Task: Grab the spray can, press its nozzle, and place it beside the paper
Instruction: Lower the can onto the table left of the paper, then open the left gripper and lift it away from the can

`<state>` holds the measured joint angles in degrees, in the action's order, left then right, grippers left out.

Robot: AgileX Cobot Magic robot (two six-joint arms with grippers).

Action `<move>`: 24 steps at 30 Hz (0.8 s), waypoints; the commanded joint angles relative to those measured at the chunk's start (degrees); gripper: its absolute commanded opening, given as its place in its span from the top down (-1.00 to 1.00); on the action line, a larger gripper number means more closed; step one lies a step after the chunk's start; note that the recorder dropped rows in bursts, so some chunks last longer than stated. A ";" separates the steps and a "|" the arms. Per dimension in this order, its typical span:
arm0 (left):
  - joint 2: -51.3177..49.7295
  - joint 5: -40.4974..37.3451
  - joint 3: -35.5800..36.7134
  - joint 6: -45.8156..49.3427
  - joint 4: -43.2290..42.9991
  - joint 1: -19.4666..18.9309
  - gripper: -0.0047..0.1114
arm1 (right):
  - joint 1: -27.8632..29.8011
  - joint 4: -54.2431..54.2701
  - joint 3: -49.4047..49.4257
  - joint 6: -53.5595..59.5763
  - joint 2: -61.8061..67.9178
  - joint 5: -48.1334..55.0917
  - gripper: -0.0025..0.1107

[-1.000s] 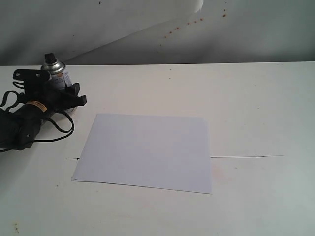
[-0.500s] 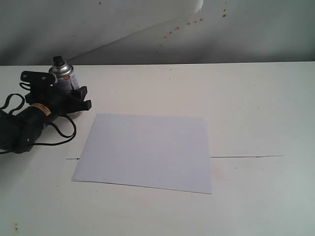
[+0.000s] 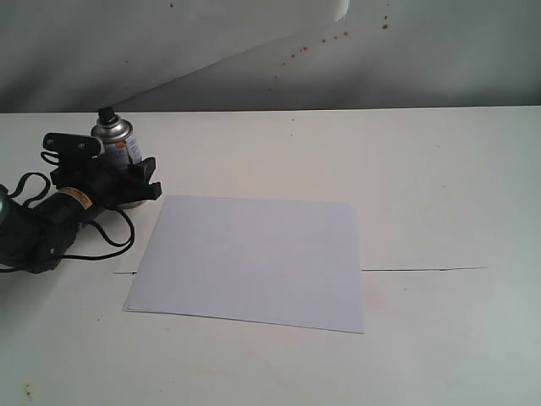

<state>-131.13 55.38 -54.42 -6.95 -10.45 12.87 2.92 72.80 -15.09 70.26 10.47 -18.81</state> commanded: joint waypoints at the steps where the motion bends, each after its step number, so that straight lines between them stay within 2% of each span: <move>1: 0.44 2.85 -0.58 -0.05 -0.05 0.04 0.68 | 0.43 0.15 0.00 -0.08 -0.15 -0.20 0.96; 5: 0.44 2.85 -0.58 -0.05 -0.23 0.04 0.21 | 0.43 0.15 0.00 -0.08 -0.15 -0.20 0.96; 9: 0.44 3.50 -0.58 -0.15 -1.27 0.04 -0.36 | 0.43 0.15 0.00 -0.08 -0.15 -0.20 0.96; 12: 0.44 4.50 -0.58 -0.29 -0.87 0.04 -0.66 | 0.43 0.15 0.00 -0.08 -0.15 -0.20 0.96; 15: 0.78 4.76 -0.58 -0.29 -0.87 0.04 -0.74 | 0.43 0.15 0.00 -0.08 -0.15 -0.20 0.96; 24: 8.52 3.73 -0.47 0.19 -2.31 0.04 -0.74 | 0.43 0.15 0.00 0.07 -0.15 -0.20 0.96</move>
<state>-126.10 58.67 -54.90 -6.95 -12.46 12.87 2.92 72.80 -15.09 70.26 10.47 -18.81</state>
